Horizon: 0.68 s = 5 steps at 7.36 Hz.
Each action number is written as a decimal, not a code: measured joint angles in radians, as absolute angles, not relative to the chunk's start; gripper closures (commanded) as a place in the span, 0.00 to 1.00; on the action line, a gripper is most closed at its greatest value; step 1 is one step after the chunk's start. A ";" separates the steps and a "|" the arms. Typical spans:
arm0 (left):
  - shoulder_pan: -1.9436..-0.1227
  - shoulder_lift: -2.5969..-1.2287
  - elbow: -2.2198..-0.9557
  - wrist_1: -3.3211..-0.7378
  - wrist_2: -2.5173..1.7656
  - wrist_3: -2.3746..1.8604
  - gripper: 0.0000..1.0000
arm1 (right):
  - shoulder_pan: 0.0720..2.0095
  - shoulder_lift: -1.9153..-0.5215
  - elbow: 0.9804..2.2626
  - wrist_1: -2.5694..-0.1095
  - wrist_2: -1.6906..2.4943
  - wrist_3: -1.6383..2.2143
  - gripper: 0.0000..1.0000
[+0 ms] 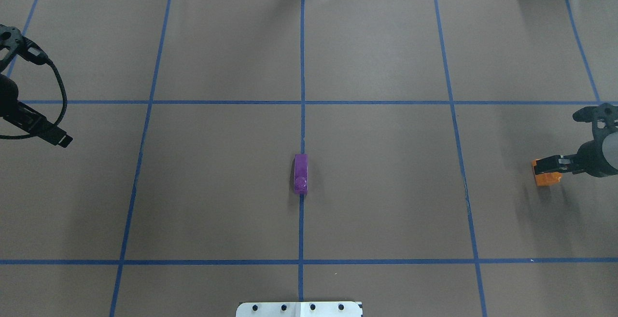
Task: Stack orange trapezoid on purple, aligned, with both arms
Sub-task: 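Withdraw the left gripper while the right gripper grasps the orange trapezoid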
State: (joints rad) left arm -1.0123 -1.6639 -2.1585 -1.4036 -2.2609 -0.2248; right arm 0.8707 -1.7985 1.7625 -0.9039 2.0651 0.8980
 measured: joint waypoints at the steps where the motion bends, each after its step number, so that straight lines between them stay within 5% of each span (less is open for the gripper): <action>1: -1.012 -1.666 -2.155 -1.404 -2.261 -0.226 0.00 | 0.866 -1.798 1.759 -0.904 2.065 0.899 1.00; 5: -1.011 -1.668 -2.149 -1.405 -2.261 -0.228 0.00 | 0.860 -1.788 1.776 -0.908 2.069 0.887 1.00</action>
State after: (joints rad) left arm -1.0109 -1.6678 -2.1495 -1.4046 -2.2611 -0.2282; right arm 0.8600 -1.7884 1.7757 -0.9081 2.0691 0.8872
